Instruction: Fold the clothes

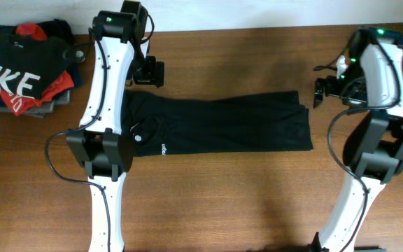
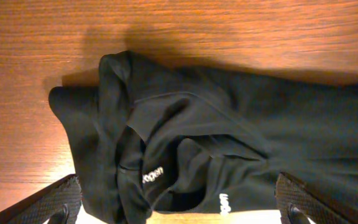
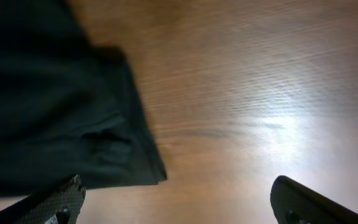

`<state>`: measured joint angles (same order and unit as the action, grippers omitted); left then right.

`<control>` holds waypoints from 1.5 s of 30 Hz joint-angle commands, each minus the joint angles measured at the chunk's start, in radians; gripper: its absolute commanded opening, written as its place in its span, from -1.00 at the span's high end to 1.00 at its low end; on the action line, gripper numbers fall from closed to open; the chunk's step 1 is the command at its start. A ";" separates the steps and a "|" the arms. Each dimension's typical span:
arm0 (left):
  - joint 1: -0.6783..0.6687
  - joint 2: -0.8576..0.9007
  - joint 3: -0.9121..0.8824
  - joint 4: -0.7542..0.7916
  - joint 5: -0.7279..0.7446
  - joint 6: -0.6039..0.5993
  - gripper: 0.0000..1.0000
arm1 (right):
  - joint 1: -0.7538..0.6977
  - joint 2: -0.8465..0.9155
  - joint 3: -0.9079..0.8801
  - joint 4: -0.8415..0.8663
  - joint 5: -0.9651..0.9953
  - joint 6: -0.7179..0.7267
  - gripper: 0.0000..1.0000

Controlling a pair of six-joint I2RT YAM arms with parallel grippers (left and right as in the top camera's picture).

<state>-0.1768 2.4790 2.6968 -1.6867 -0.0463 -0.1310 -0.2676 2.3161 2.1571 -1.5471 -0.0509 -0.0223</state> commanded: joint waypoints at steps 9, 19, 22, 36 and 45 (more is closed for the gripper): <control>-0.006 0.000 0.005 0.004 0.035 -0.003 -0.98 | -0.176 0.010 -0.173 0.103 -0.489 -0.387 -1.00; -0.006 0.000 0.005 0.002 0.036 -0.002 -0.98 | -0.182 0.016 -0.293 0.262 -0.499 -0.393 -0.98; -0.006 0.000 0.005 0.002 0.035 -0.002 -0.98 | -0.179 0.017 -0.331 0.300 -0.508 -0.394 -0.98; -0.017 0.000 0.005 0.002 0.036 -0.003 -0.98 | -0.171 0.022 -0.576 0.482 -0.650 -0.449 -0.98; -0.017 0.000 0.005 0.002 0.036 -0.002 -0.98 | -0.109 0.040 -0.707 0.557 -0.653 -0.440 -0.98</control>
<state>-0.1917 2.4790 2.6968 -1.6836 -0.0219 -0.1310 -0.4343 2.2440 1.5505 -0.9993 -0.8604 -0.4728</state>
